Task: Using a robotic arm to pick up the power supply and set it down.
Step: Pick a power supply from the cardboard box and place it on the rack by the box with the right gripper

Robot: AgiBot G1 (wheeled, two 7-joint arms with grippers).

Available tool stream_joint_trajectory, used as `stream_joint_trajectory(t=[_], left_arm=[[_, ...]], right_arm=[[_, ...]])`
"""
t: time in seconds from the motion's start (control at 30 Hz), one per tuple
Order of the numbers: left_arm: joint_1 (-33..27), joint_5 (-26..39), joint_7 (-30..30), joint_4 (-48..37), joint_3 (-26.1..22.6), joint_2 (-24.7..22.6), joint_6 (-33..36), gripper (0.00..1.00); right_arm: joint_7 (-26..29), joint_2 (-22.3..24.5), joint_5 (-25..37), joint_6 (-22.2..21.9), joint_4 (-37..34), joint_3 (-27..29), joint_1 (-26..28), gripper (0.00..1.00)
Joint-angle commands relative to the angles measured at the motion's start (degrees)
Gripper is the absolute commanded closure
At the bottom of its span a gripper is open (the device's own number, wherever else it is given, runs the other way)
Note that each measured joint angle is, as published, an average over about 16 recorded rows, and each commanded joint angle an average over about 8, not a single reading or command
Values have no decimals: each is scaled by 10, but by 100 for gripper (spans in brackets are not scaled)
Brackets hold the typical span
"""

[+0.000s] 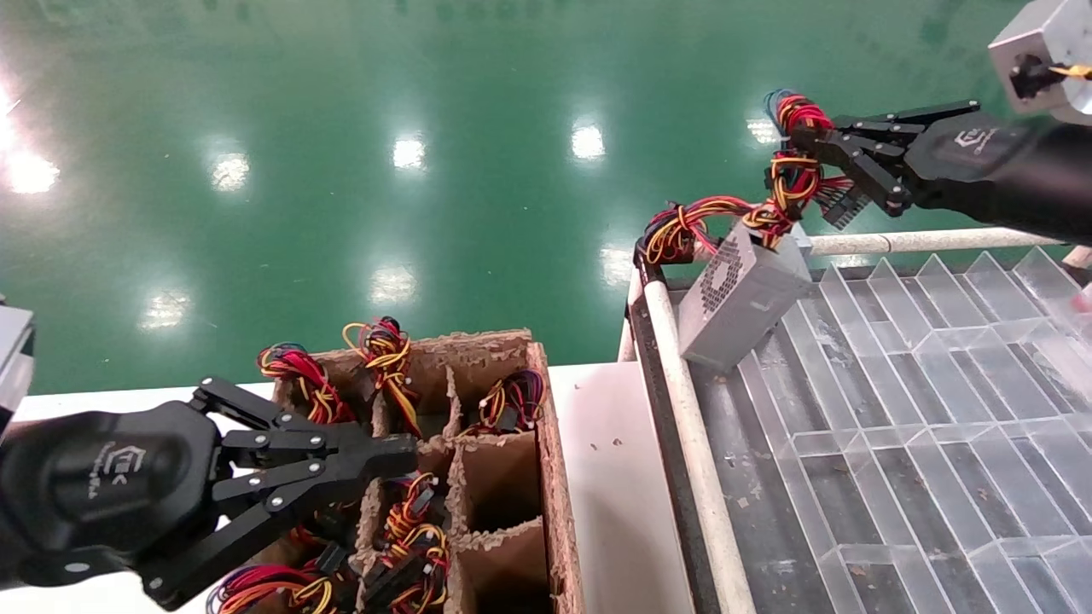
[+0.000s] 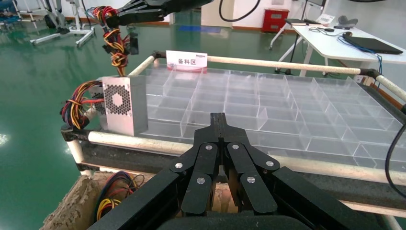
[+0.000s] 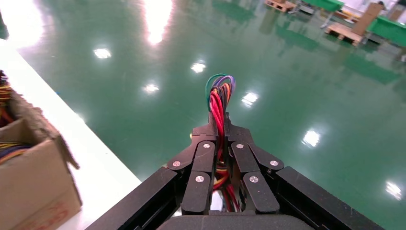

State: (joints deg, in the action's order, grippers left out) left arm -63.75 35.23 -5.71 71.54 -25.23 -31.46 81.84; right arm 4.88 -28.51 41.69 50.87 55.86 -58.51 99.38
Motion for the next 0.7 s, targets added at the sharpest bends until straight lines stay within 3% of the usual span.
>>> stream_joint_trajectory(t=[0.03,0.37,0.7], left_arm=[[0,0,0,0,0,0,0,100],[0,0,0,0,0,0,0,100],[0,0,0,0,0,0,0,100]], right_arm=[[-8,-9,-2,-3,-16,2,-1,100],[-20,-37,-10,-5,-46,5,-6,100],[-56,-77,-5,41,-97,3,11,100]])
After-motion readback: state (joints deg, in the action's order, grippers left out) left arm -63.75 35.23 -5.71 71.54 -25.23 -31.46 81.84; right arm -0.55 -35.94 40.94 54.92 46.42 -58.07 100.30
